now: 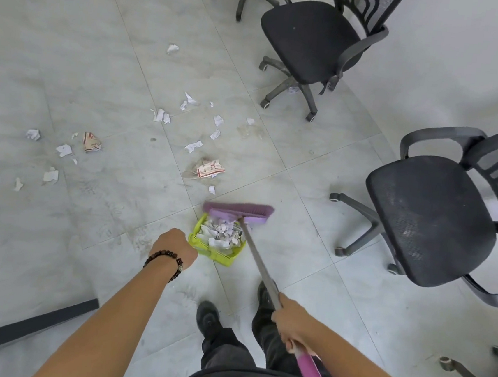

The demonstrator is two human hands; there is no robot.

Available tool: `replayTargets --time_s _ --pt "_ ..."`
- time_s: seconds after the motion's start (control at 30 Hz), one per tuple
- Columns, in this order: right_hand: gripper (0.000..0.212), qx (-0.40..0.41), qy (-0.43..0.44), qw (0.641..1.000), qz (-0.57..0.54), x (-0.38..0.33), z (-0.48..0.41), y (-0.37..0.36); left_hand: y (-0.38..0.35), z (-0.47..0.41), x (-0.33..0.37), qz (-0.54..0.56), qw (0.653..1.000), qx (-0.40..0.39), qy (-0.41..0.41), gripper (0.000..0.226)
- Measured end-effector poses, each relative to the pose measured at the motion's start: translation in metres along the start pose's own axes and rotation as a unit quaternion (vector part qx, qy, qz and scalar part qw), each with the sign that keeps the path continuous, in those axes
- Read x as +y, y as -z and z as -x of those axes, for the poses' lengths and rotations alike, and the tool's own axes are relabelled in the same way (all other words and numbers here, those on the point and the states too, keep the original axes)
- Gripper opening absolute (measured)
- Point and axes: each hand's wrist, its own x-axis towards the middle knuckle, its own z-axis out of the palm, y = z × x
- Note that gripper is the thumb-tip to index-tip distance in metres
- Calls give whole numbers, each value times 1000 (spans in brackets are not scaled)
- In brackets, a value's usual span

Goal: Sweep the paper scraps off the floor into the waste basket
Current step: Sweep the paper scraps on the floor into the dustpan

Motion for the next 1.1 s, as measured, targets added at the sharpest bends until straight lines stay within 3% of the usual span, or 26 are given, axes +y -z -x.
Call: replayTargets --time_s 0.17,0.37,0.5,0.63,0.8,0.9,1.0,1.1 --pt "26 -53 26 998 -4 -7 31 6 4 8 -6 8 1000 1 -5 19" --pt "16 -82 -55 964 -248 -28 67 40 5 25 -35 21 1000 -16 -6 20" --pt "8 -65 -50 924 -373 -35 78 47 -1 42 -64 44 999 -13 -13 25" --pt "8 -52 -21 908 -416 -53 84 38 1 44 -89 83 996 -16 -15 26" --pt "10 -34 13 905 -424 -80 82 39 10 38 -102 116 993 -17 -3 27" --pt "11 -13 23 926 -378 -101 69 49 13 30 -102 140 990 -14 13 24" --pt "14 16 42 963 -265 -129 43 65 15 20 -95 164 986 -13 34 17" --pt "15 55 95 990 -85 -163 10 86 17 6 -83 194 979 -14 56 12"
